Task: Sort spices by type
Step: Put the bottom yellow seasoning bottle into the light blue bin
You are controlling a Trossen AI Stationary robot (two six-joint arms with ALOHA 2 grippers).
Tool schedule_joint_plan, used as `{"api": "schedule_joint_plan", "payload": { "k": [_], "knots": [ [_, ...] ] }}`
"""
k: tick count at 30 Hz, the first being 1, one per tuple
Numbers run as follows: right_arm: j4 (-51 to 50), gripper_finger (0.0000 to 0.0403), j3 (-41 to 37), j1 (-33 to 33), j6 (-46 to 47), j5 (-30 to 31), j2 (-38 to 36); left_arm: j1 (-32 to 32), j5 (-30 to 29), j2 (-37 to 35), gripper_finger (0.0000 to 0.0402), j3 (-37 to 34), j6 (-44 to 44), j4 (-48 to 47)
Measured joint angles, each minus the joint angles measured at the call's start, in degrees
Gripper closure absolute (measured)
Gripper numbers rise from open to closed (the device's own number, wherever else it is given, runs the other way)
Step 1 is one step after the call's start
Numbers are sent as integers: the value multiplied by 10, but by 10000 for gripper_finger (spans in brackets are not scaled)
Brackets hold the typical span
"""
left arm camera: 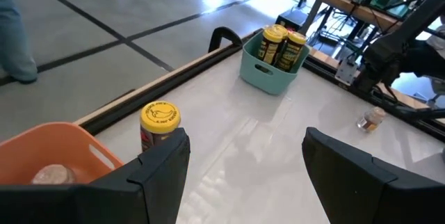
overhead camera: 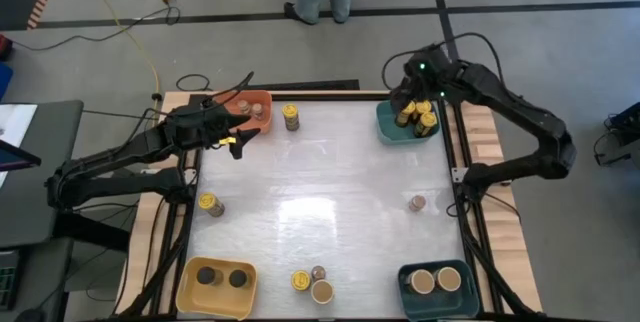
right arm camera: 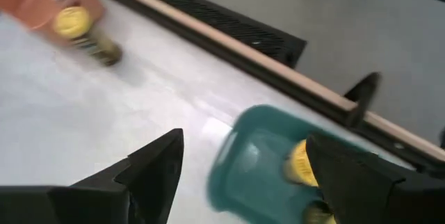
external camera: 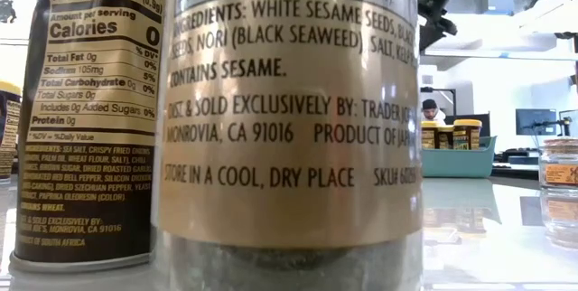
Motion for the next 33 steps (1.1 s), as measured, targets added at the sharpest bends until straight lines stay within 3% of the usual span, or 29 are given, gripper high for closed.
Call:
{"api": "schedule_joint_plan", "payload": {
  "k": [5, 15, 24, 33],
  "knots": [
    [-26, 74, 0, 58, 49, 0, 0, 0, 0, 0, 134, 0, 1, -1],
    [-86, 74, 0, 180, 239, 28, 0, 0, 0, 0, 134, 0, 12, -13],
    [-115, 74, 0, 275, 334, 46, 2, 0, 7, 0, 132, 0, 56, -14],
    [-182, 74, 0, 376, 456, 93, 2, -3, 55, 0, 58, 0, 40, -52]
  ]
}}
